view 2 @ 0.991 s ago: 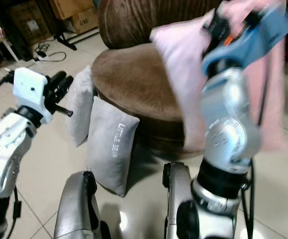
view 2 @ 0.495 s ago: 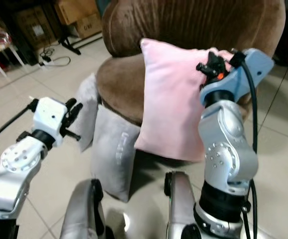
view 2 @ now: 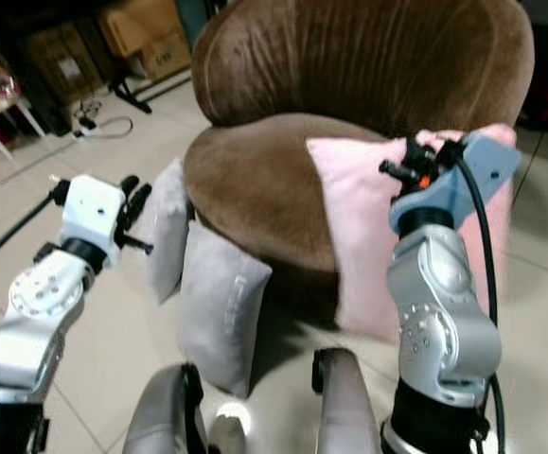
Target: Move the pillow to the sofa from floor
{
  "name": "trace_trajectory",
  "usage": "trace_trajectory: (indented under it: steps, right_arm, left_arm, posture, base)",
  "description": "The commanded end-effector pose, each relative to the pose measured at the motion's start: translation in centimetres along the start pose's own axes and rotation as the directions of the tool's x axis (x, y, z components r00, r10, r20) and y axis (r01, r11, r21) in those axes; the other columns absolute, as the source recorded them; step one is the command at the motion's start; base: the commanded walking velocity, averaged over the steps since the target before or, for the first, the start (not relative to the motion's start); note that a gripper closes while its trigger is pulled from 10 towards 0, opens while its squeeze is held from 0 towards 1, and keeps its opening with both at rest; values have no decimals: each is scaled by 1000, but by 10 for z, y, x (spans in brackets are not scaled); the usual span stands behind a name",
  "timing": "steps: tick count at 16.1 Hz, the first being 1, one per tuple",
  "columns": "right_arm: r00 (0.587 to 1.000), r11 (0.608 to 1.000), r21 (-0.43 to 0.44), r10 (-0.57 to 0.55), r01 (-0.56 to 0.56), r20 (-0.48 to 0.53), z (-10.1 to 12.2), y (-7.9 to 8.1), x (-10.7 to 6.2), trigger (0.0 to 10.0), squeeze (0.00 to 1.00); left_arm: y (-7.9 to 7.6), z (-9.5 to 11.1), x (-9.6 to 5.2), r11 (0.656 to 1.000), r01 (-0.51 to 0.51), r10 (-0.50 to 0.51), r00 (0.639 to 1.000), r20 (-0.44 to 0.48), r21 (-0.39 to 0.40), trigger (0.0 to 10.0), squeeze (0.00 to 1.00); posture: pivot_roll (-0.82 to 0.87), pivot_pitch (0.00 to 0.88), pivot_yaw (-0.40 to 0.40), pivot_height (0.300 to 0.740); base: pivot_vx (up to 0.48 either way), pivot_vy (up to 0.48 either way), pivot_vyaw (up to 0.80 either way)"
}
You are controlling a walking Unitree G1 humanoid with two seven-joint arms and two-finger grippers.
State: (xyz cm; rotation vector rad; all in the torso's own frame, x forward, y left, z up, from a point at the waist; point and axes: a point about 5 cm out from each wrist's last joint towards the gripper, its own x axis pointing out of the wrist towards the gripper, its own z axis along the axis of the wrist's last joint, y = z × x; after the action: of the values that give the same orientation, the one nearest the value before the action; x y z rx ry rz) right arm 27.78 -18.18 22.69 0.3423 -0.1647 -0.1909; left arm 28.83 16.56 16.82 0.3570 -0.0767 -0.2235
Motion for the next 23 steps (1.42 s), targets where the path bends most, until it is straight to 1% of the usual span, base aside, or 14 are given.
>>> trace_trajectory:
  steps: [1,4,5,7,13,16,18,23]
  right_arm:
    - [997,999,3,48,-48,56,10,10,-2,10000,0]
    - [997,999,6,49,-50,59,10,9,-2,10000,0]
    - [996,998,7,54,-55,71,12,12,-1,10000,0]
    - [995,998,7,61,-61,82,15,14,0,10000,0]
    - [996,999,1,46,-46,77,15,12,2,10000,0]
    - [997,1000,-10,25,-25,77,14,11,2,10000,0]
    - [996,1000,-18,10,-8,92,14,10,3,10000,0]
    - [997,1000,-29,14,-12,71,9,9,2,10000,0]
  left_arm:
    - [4,2,0,1000,-12,12,1000,0,-4,10000,0]
    - [2,3,1,1000,5,-5,1000,7,-19,10000,0]
    - [3,3,2,1000,2,-2,1000,7,-27,10000,0]
    - [2,4,3,1000,5,-5,1000,10,-21,10000,0]
    - [0,6,5,1000,15,-15,1000,21,-6,10000,0]
    - [0,8,6,1000,22,-22,999,32,5,10000,0]
    - [0,8,7,1000,23,-24,999,35,8,10000,0]
    - [0,9,7,999,30,-31,999,36,23,10000,0]
  posture:
    - [-196,0,126,639]
    - [-193,0,126,664]
    - [-201,0,132,674]
    - [-205,0,136,689]
    - [-200,0,126,739]
    - [-201,0,129,740]
    - [-202,0,130,740]
    - [-199,0,132,740]
  base:
    - [0,0,0]
    - [0,0,0]
    - [0,0,0]
    - [0,0,0]
    - [0,0,0]
    - [0,0,0]
    - [0,-281,0]
    - [0,-322,0]
